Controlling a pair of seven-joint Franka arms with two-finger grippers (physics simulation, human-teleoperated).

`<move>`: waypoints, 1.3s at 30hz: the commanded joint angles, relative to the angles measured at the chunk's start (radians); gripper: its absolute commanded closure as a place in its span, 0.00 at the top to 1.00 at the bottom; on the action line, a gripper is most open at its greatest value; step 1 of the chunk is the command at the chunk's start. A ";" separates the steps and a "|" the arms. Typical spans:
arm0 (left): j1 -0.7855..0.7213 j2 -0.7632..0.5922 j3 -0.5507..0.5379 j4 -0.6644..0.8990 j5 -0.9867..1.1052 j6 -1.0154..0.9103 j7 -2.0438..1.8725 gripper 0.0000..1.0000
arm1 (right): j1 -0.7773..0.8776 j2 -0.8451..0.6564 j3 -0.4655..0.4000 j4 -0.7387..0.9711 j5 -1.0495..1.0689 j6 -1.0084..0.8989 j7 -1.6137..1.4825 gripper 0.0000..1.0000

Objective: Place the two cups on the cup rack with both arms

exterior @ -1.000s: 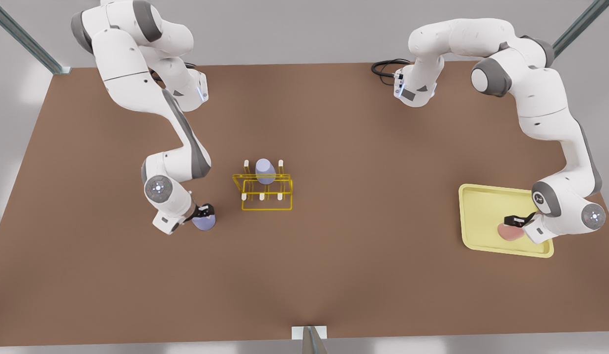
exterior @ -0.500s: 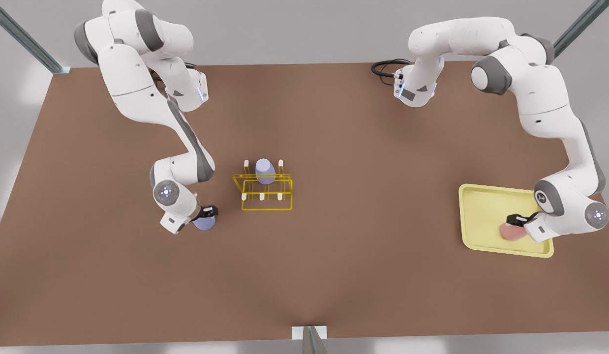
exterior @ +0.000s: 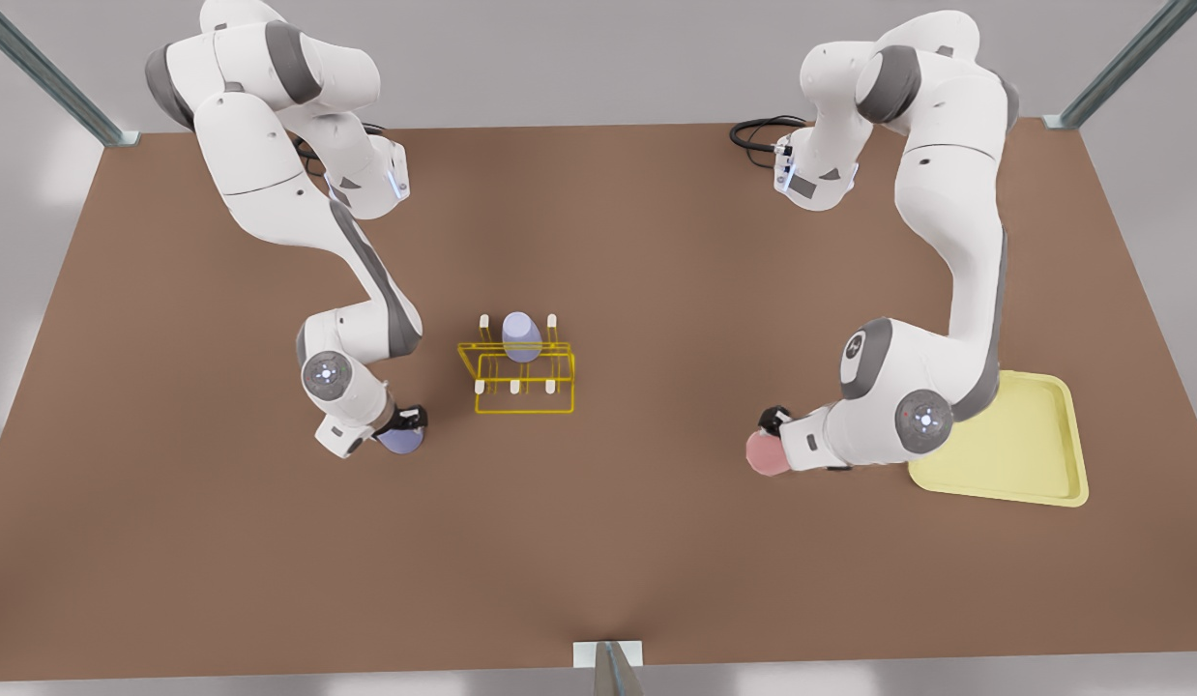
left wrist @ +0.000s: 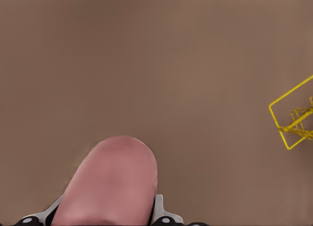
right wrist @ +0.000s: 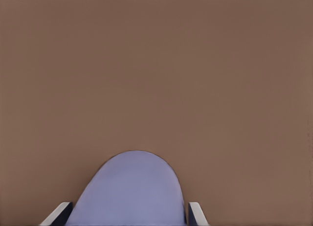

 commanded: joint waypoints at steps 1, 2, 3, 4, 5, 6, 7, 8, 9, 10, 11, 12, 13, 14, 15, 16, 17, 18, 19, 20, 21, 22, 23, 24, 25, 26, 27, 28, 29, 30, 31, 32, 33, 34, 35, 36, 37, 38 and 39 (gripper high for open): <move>-0.045 0.007 -0.047 0.007 0.000 0.039 -1.253 0.82 | -0.004 -0.005 0.000 0.001 -0.002 0.006 0.013 0.83; -0.093 0.008 -0.048 0.025 -0.003 0.041 -1.353 0.82 | -0.005 -0.006 0.000 0.001 -0.002 0.006 0.013 0.83; -0.145 0.039 -0.048 0.087 -0.001 0.041 -1.472 0.82 | -0.005 -0.006 0.000 0.002 -0.002 0.006 0.013 0.83; -0.171 0.060 -0.048 0.128 -0.003 0.042 -1.553 0.82 | -0.007 -0.006 0.000 0.004 -0.002 0.006 0.011 0.83; -0.209 0.090 -0.048 0.185 -0.001 0.044 -1.668 0.82 | -0.007 -0.006 0.000 0.007 -0.002 0.006 0.011 0.83; -0.232 0.106 -0.047 0.218 0.000 0.047 -1.783 0.82 | -0.007 -0.006 0.000 0.010 -0.002 0.006 0.011 0.83; -0.248 0.111 -0.047 0.232 -0.001 0.070 -1.915 0.82 | -0.011 -0.017 0.001 0.010 -0.004 0.006 0.011 0.83; -0.266 0.111 -0.053 0.234 -0.001 0.070 -1.968 0.82 | -0.008 -0.043 0.005 0.008 -0.002 0.005 0.011 0.83; -0.294 0.111 -0.053 0.235 0.000 0.073 -2.006 0.82 | -0.008 -0.060 0.006 0.010 -0.002 0.005 0.013 0.83; -0.323 0.111 -0.052 0.248 -0.001 0.073 -2.018 0.82 | -0.010 -0.080 0.020 0.013 0.018 0.006 0.011 0.83; -0.355 0.131 -0.050 0.272 -0.001 0.108 -2.032 0.82 | -0.008 -0.098 0.021 0.013 0.051 0.005 0.011 0.83; -0.372 0.146 -0.050 0.284 0.000 0.111 -2.040 0.82 | -0.010 -0.126 0.035 0.013 0.084 0.005 0.010 0.83; -0.387 0.151 -0.045 0.288 0.000 0.160 -2.042 0.82 | -0.008 -0.152 0.049 0.013 0.085 0.005 0.010 0.83; -0.396 0.163 -0.045 0.289 0.000 0.189 -2.042 0.82 | -0.007 -0.184 0.069 0.008 0.088 0.005 0.010 0.83; -0.396 0.171 -0.044 0.289 0.000 0.229 -2.042 0.82 | -0.005 -0.212 0.090 0.004 0.096 -0.003 0.010 0.83; -0.399 0.180 -0.044 0.291 0.002 0.245 -2.038 0.82 | 0.001 -0.235 0.109 -0.001 0.111 -0.006 0.010 0.83; -0.401 0.185 -0.045 0.291 0.002 0.281 -2.038 0.82 | 0.002 -0.256 0.124 -0.016 0.114 -0.012 0.010 0.83; -0.412 0.192 -0.044 0.291 0.002 0.281 -2.035 0.82 | 0.002 -0.278 0.143 -0.030 0.116 -0.015 0.013 0.83; -0.418 0.197 -0.044 0.289 0.002 0.283 -2.032 0.82 | 0.002 -0.291 0.155 -0.031 0.116 -0.035 0.014 0.82; -0.433 0.200 -0.029 0.289 0.002 0.281 -2.034 0.82 | 0.016 -0.308 0.155 -0.031 0.116 -0.061 0.014 0.83; -0.436 0.199 -0.030 0.289 0.002 0.249 -2.035 0.82 | 0.025 -0.328 0.156 -0.031 0.116 -0.087 0.014 0.82; -0.438 0.195 -0.032 0.289 0.002 0.208 -2.032 0.82 | 0.035 -0.333 0.163 -0.031 0.116 -0.093 0.014 0.83; -0.447 0.192 -0.032 0.283 0.018 0.188 -2.020 0.82 | 0.048 -0.333 0.164 -0.031 0.116 -0.093 0.014 0.83; -0.453 0.192 -0.032 0.281 0.023 0.188 -2.019 0.82 | 0.061 -0.331 0.169 -0.031 0.116 -0.095 0.014 0.83; -0.465 0.197 -0.030 0.281 0.025 0.189 -2.019 0.82 | 0.065 -0.328 0.170 -0.031 0.116 -0.095 0.014 0.83; -0.475 0.202 -0.029 0.281 0.026 0.199 -2.017 0.82 | 0.076 -0.328 0.170 -0.038 0.117 -0.095 0.014 0.83; -0.476 0.208 -0.029 0.281 0.034 0.212 -2.018 0.82 | 0.082 -0.325 0.170 -0.039 0.116 -0.099 0.014 0.83; -0.481 0.220 -0.029 0.281 0.035 0.237 -2.019 0.83 | 0.082 -0.324 0.170 -0.044 0.116 -0.110 0.011 0.83; -0.482 0.225 -0.029 0.281 0.046 0.240 -2.019 0.83 | 0.082 -0.321 0.170 -0.044 0.116 -0.115 0.011 0.83; -0.484 0.232 -0.029 0.281 0.048 0.258 -2.019 0.83 | 0.087 -0.314 0.170 -0.045 0.114 -0.116 0.011 0.83; -0.487 0.246 -0.029 0.281 0.064 0.274 -2.020 0.83 | 0.091 -0.311 0.172 -0.047 0.116 -0.118 0.010 0.83; -0.490 0.258 -0.027 0.281 0.069 0.283 -2.020 0.83 | 0.094 -0.302 0.170 -0.050 0.114 -0.118 0.008 0.83; -0.502 0.263 -0.024 0.281 0.077 0.288 -2.023 0.83 | 0.094 -0.302 0.170 -0.050 0.114 -0.118 0.004 0.83; -0.510 0.265 -0.024 0.281 0.077 0.289 -2.023 0.85 | 0.094 -0.298 0.170 -0.050 0.114 -0.121 0.002 0.83; -0.516 0.266 -0.022 0.281 0.081 0.289 -2.023 1.00 | 0.096 -0.294 0.170 -0.050 0.114 -0.121 0.001 0.83; -0.516 0.265 -0.022 0.281 0.083 0.289 -2.023 1.00 | 0.097 -0.290 0.172 -0.050 0.114 -0.121 0.001 0.83; -0.515 0.265 -0.022 0.281 0.081 0.289 -2.023 1.00 | 0.101 -0.290 0.172 -0.050 0.114 -0.121 0.001 0.83; -0.507 0.263 -0.022 0.281 0.081 0.286 -2.023 1.00 | 0.101 -0.287 0.172 -0.050 0.113 -0.121 -0.001 0.83; -0.502 0.255 -0.022 0.281 0.083 0.266 -2.023 1.00 | 0.104 -0.284 0.170 -0.050 0.113 -0.121 -0.001 0.83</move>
